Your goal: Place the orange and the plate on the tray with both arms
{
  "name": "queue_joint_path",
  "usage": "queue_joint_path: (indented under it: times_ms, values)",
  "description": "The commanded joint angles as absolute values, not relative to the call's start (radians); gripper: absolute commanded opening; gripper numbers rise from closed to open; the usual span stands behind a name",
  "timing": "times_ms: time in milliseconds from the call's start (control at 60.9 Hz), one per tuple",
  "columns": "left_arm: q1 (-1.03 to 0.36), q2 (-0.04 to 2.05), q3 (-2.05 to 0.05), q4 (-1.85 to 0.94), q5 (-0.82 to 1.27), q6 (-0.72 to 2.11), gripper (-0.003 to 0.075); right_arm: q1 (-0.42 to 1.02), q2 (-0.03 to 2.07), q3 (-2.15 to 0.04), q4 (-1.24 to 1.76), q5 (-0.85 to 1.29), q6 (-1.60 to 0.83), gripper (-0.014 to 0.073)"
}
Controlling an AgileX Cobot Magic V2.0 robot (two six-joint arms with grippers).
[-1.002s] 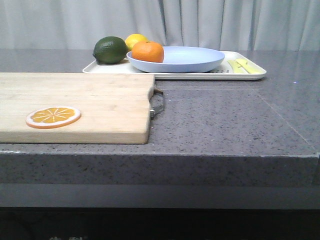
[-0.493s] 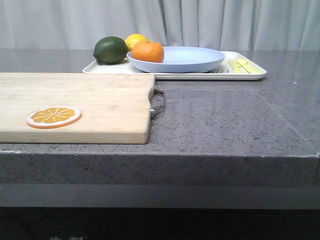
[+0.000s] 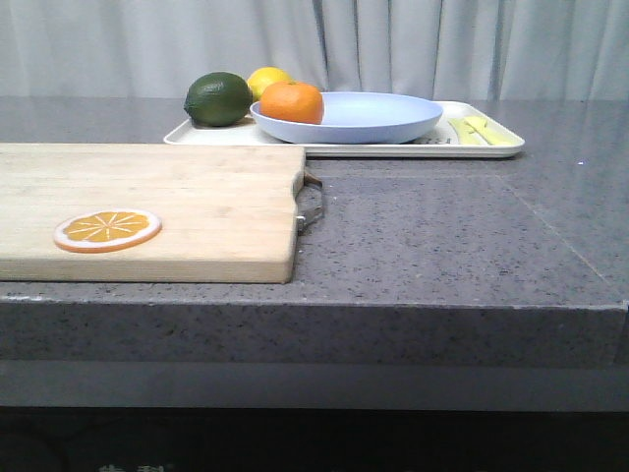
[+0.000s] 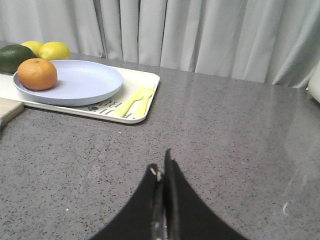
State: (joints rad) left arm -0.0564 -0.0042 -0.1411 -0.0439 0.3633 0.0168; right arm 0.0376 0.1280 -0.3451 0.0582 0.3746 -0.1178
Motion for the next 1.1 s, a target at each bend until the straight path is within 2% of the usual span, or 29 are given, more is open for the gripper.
queue_joint_path:
  times_ms: [0, 443, 1084]
  values:
    - [-0.055, -0.026, -0.125, -0.056, 0.235, 0.008, -0.0018, 0.035, 0.136, -0.37, 0.048, 0.289, -0.126, -0.0061]
    - [-0.055, -0.026, 0.007, -0.056, 0.083, 0.0, -0.0018, 0.035, 0.136, -0.37, 0.048, 0.289, -0.126, -0.0061]
    - [-0.055, -0.024, 0.007, -0.056, 0.086, 0.0, -0.0018, 0.035, 0.136, -0.37, 0.048, 0.29, -0.126, -0.0061]
